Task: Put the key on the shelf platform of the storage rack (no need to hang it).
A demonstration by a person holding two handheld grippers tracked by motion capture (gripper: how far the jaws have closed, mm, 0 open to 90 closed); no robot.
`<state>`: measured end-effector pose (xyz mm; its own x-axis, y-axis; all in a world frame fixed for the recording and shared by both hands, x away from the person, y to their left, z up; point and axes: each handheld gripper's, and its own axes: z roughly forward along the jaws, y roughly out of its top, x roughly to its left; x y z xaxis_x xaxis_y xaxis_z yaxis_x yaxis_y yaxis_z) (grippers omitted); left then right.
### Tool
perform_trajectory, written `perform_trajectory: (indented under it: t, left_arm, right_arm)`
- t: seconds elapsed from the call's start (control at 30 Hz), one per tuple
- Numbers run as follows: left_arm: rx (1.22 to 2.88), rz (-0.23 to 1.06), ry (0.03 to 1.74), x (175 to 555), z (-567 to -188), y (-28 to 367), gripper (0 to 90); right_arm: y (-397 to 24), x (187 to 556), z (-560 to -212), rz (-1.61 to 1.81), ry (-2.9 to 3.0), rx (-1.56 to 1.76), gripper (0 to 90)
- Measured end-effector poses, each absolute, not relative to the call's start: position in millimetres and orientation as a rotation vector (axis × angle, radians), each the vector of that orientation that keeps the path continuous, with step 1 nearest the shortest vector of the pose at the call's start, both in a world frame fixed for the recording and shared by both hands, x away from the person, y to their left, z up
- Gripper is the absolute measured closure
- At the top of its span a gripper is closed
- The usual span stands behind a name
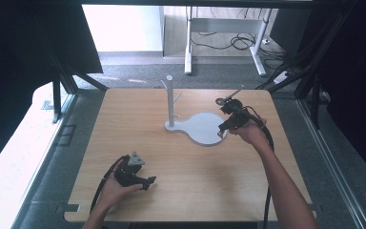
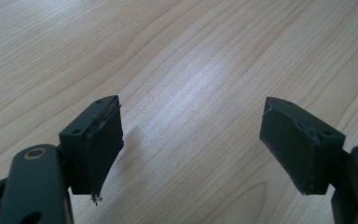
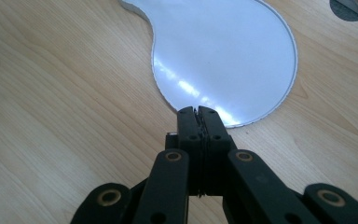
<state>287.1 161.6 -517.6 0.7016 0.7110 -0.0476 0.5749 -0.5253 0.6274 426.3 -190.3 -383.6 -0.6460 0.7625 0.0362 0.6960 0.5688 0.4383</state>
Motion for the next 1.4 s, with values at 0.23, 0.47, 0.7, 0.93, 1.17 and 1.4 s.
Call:
perform_trajectory:
  t: [0.23, 0.47, 0.7, 0.93, 1.17, 1.4]
  left_arm:
    - [2.282, 0.282, 0.982, 287, -518, 161, 21.5]
    - [2.282, 0.279, 0.982, 287, -518, 162, 22.1]
    - [2.283, 0.277, 0.979, 287, -519, 161, 22.2]
    - [2.284, 0.277, 0.973, 287, -519, 161, 21.9]
    - [2.282, 0.273, 0.975, 287, -518, 162, 21.7]
    - [2.293, 0.272, 0.969, 287, -519, 160, 21.7]
  right_arm:
    - [-187, 433, -388, 0.638, 2.648, 1.262, 89.5]
    - [-182, 439, -391, 0.635, 2.652, 1.273, 89.5]
    - [-174, 447, -395, 0.631, 2.658, 1.282, 89.5]
    - [-169, 457, -398, 0.621, 2.658, 1.29, 89.5]
    - [-160, 465, -402, 0.621, 2.668, 1.295, 89.5]
    - [-154, 474, -406, 0.601, 2.674, 1.281, 89.5]
